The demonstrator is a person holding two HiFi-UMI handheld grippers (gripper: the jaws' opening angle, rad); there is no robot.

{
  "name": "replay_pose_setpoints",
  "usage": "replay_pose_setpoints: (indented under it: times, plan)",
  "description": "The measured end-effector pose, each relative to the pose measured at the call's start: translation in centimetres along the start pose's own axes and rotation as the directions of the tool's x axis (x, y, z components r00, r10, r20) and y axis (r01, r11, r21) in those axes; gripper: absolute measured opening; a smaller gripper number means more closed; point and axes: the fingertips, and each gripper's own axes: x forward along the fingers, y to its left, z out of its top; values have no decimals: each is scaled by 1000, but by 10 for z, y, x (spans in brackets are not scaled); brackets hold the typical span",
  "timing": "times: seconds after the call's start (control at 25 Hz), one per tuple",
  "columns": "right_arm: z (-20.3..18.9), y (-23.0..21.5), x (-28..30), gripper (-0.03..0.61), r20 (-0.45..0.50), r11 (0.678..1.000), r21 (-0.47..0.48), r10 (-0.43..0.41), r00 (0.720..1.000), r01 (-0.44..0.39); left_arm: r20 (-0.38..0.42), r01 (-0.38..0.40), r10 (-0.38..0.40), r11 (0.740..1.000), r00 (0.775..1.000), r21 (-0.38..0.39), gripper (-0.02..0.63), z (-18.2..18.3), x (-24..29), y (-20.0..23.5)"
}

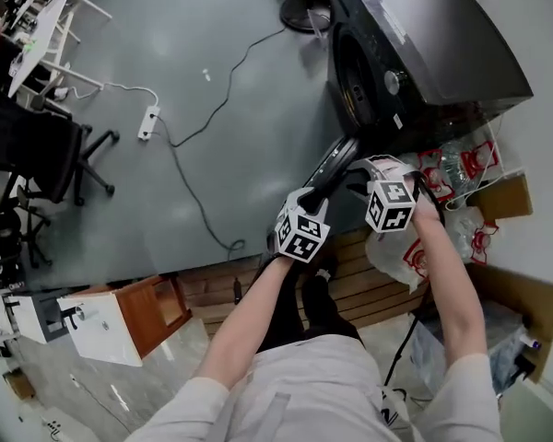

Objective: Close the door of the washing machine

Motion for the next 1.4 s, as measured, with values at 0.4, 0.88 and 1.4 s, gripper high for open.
replay_pose_setpoints:
  times: [0.4, 0.88, 1.4]
  plan:
    - [10, -36, 42, 167, -45, 979, -203, -40, 998, 30, -43, 65, -60, 990, 997, 122, 117, 2, 2, 40]
    - [28, -67, 73, 137, -60, 977, -201, 66, 996, -77, -93, 192, -179, 967, 979, 164, 117, 8, 8, 92]
    - [34, -94, 94, 126, -187, 985, -71, 140, 972, -156, -209, 297, -251, 927, 945, 230, 118, 18, 21, 133]
